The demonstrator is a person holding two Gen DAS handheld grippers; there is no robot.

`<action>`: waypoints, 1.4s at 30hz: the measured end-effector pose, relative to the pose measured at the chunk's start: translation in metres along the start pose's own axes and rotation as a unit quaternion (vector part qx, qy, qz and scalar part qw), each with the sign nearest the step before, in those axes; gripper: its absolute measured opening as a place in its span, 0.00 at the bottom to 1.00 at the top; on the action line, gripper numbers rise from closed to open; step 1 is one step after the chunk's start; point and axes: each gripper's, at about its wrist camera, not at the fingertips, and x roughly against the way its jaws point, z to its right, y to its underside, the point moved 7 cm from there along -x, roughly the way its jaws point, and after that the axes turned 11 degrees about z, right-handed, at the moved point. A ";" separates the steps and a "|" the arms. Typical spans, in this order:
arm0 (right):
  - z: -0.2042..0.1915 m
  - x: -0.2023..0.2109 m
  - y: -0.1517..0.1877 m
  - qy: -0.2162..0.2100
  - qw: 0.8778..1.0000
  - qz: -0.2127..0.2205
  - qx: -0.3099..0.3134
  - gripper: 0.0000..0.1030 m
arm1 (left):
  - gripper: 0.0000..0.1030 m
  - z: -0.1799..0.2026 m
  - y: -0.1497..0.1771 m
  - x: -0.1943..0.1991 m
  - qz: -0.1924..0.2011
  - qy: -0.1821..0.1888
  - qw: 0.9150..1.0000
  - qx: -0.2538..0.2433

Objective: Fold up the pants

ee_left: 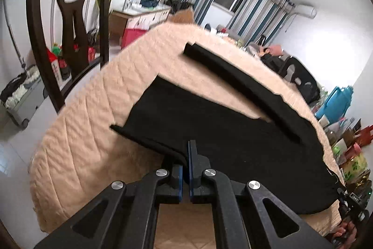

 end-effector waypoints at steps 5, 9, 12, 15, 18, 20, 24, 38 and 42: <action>0.020 -0.012 0.015 0.011 0.999 -0.023 -0.023 0.11 | 0.05 -0.008 0.009 -0.008 -0.020 -0.018 1.000 0.007; 0.015 -0.008 0.011 0.010 1.000 -0.021 -0.014 0.17 | 0.06 -0.009 -0.005 0.010 0.007 -0.047 0.999 0.001; 0.019 0.000 0.009 0.031 0.999 -0.010 -0.004 0.25 | 0.10 -0.019 -0.016 0.023 0.033 -0.072 0.997 0.020; 0.020 0.011 0.002 0.055 0.998 0.015 0.015 0.27 | 0.10 -0.026 -0.028 0.035 0.072 -0.102 0.992 0.028; 0.017 0.028 -0.014 0.097 0.991 0.067 0.058 0.27 | 0.18 -0.022 -0.037 0.038 0.090 -0.097 0.991 0.022; 0.011 0.035 -0.024 0.105 0.986 0.096 0.083 0.27 | 0.30 -0.010 -0.038 0.027 0.080 -0.073 0.994 0.007; -0.020 0.012 -0.023 0.056 0.987 0.074 0.128 0.27 | 0.35 0.026 -0.018 -0.015 0.015 -0.017 0.999 -0.044; -0.011 -0.035 -0.007 0.080 0.975 0.016 0.205 0.27 | 0.35 0.026 -0.021 -0.066 -0.014 -0.041 0.994 -0.097; -0.019 -0.031 -0.001 0.065 0.975 0.019 0.213 0.27 | 0.36 0.036 -0.011 -0.055 -0.015 -0.016 0.994 -0.104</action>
